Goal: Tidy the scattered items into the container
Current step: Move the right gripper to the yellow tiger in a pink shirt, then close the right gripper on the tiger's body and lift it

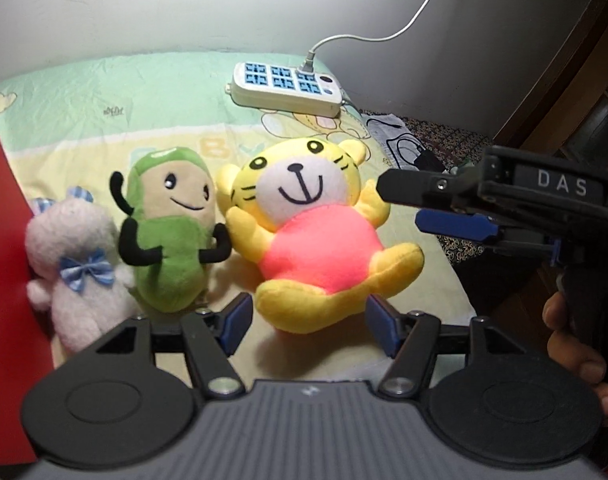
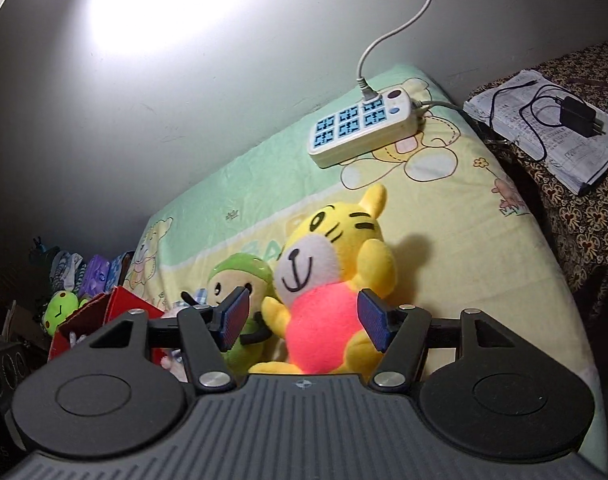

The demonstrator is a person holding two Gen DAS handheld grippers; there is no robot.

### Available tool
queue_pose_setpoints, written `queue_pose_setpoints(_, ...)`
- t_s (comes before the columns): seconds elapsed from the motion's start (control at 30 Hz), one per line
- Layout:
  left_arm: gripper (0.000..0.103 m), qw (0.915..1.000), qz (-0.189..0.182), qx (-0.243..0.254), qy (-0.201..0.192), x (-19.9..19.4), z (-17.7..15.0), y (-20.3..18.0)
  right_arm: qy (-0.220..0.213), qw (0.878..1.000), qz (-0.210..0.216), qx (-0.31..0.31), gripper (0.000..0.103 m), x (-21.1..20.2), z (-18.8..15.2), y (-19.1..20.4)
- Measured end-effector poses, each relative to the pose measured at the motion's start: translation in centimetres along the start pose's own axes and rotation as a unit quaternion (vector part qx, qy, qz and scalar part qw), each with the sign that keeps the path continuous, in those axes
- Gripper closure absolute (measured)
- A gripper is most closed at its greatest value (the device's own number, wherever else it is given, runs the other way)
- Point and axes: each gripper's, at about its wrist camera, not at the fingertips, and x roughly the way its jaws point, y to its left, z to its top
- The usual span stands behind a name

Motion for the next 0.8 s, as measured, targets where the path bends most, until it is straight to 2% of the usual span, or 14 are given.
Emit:
queue_pose_setpoints(0.07,0.036,0.9999,-0.002,-0.008,0.009,1.2,0.4,-0.2,0.013,1.000,-0.002,0.007,0.039,0.7,0.2,-1.1)
queue_pose_setpoints(0.13,0.030,0.9998,0.000,-0.015,0.015,2.4,0.7,-0.2,0.025,1.000,-0.004,0.014,0.039,1.4,0.3,-1.9)
queue_pose_setpoints(0.33,0.028,0.9985,0.021,-0.038,0.032,4.3,1.2,0.4,0.057,0.998,0.013,0.018,0.037,3.7,0.9,-2.9)
queue_pose_setpoints(0.43,0.026,0.9974,0.008,-0.059,0.040,4.9,1.5,1.2,0.071,0.997,0.020,0.016,0.037,4.8,1.0,-2.8)
queue_pose_setpoints(0.63,0.023,0.9968,-0.008,-0.055,0.056,6.7,1.8,0.5,0.094,0.995,0.018,0.031,0.035,6.8,1.1,-3.4)
queue_pose_setpoints(0.73,0.025,0.9973,-0.010,-0.047,0.056,7.2,1.9,0.1,0.096,0.993,0.029,0.055,0.039,6.9,1.1,-4.5)
queue_pose_setpoints(0.8,0.028,0.9974,-0.014,-0.041,0.058,7.4,2.0,-0.1,0.097,0.993,0.034,0.066,0.044,6.7,1.1,-4.9)
